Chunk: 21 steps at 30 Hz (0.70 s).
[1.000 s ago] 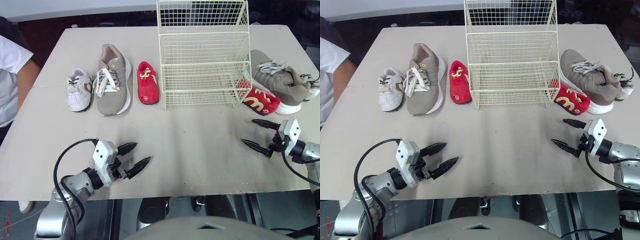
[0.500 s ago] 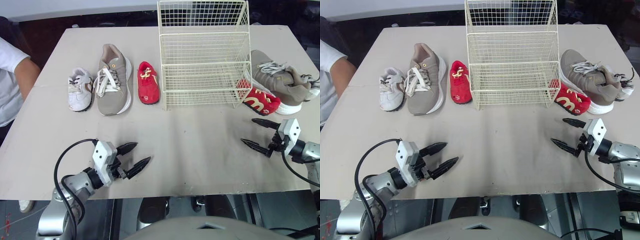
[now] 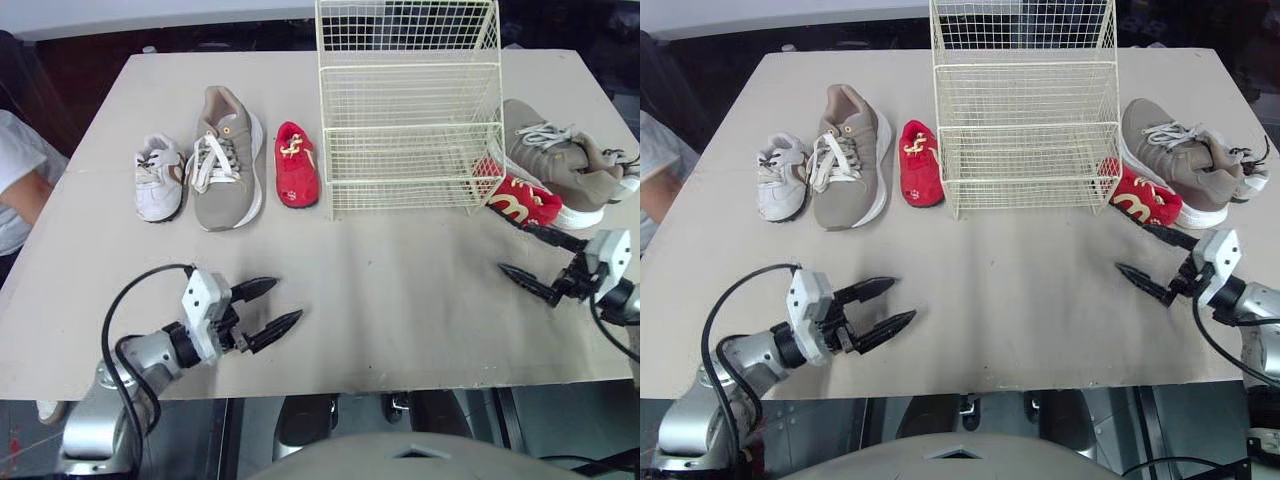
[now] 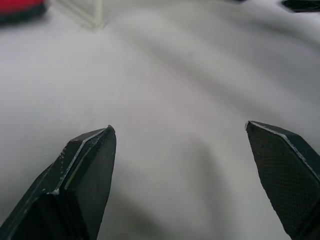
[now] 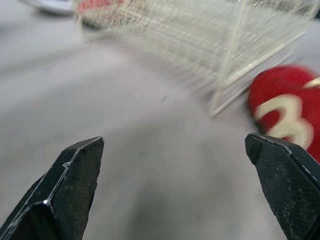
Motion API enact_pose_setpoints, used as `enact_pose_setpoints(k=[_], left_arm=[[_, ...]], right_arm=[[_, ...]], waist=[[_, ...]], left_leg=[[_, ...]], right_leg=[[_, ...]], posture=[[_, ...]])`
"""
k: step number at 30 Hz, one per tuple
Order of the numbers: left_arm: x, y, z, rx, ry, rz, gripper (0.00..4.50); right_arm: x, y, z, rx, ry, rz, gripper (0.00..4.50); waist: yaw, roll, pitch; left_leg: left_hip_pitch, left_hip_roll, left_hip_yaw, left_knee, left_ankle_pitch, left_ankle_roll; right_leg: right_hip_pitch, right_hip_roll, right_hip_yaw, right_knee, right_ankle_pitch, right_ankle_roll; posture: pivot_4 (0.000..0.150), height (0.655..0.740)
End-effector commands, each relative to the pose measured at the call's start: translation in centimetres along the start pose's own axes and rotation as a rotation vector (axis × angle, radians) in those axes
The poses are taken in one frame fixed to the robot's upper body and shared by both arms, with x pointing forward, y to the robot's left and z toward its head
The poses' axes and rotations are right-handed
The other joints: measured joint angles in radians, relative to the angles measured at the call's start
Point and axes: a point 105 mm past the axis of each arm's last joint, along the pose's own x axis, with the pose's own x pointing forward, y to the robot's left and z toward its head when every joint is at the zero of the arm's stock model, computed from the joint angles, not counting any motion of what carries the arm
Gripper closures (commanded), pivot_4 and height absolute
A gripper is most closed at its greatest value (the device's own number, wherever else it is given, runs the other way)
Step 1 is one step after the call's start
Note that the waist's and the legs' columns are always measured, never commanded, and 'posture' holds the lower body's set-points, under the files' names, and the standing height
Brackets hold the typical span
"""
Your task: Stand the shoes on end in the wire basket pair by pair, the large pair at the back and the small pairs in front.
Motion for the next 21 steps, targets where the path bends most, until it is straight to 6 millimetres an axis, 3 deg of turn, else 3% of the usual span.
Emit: enact_pose_setpoints(k=[1, 5, 12, 21], left_arm=[[-0.1, -0.7, 3.3, 0.037, -0.081, -0.081, 0.02], [-0.6, -1.5, 4.8, 0.065, -0.078, -0.185, 0.02], [-2.0, -1.3, 9.4, 0.164, -0.13, -0.251, 0.02], [-3.9, -1.5, 12.5, 0.233, -0.054, -0.245, 0.02]], right_arm=[[-0.9, -1.6, 3.8, -0.09, -0.058, -0.041, 0.0], [2.0, -0.4, 6.6, -0.144, -0.105, 0.044, 0.0], [8.1, 2.4, 9.9, -0.274, -0.023, 0.249, 0.0], [14.6, 4.6, 11.2, -0.516, 0.172, 0.498, 0.0]], waist=[[-0.001, 0.001, 0.0], [-0.014, 0.0, 0.002], [-0.005, 0.002, 0.007], [-0.006, 0.0, 0.019]], left_leg=[[0.0, 0.0, 0.0, 0.0, 0.0, 0.0], [0.001, 0.001, 0.001, 0.0, 0.0, 0.0], [0.001, 0.001, 0.0, 0.0, 0.0, -0.001], [-0.002, 0.0, 0.001, 0.0, 0.001, -0.002]], right_leg=[[0.0, 0.0, 0.0, 0.0, 0.0, 0.0], [0.0, 0.0, 0.002, 0.0, 0.002, 0.003], [-0.001, 0.003, 0.001, 0.001, 0.002, 0.003], [-0.002, 0.001, 0.0, -0.002, 0.003, 0.003]], posture=[[0.15, 0.686], [0.15, 0.686], [0.15, 0.686], [0.15, 0.686]])
